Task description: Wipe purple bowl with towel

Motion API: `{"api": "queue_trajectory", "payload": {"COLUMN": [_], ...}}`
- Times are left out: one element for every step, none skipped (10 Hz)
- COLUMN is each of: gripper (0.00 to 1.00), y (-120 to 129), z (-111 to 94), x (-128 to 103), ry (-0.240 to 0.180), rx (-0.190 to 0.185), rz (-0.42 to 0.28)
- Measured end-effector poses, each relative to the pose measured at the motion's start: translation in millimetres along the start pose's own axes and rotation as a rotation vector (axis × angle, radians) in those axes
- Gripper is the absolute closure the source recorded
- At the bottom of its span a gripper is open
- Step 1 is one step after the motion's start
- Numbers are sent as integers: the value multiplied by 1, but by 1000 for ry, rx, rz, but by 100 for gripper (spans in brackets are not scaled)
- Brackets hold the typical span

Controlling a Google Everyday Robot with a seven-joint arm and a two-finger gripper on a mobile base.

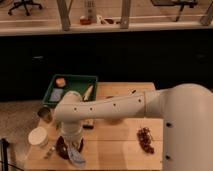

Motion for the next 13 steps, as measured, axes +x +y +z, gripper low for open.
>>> {"api": "queue_trajectory", "payload": {"gripper": [100, 100, 100, 100, 100, 100, 100, 100, 100, 100, 100, 100, 100], "y": [-1, -1, -5, -10, -19, -32, -42, -53, -59, -61, -62, -60, -50], "z": [-2, -2, -2, 0, 2, 6, 9, 13, 14, 16, 18, 20, 21], "x": [11, 19, 27, 29, 32, 33, 33, 30, 27, 21, 15, 10, 4], "ry": [9, 13, 15, 11, 4, -6, -18, -31, -39, -51, -61, -68, -76], "rx": [6, 6, 4, 0, -2, -8, -13, -17, -20, -24, -26, -28, -34], "rz": [5, 7, 0, -10, -28, -57, -82, -113, -132, -152, -164, -168, -157]}}
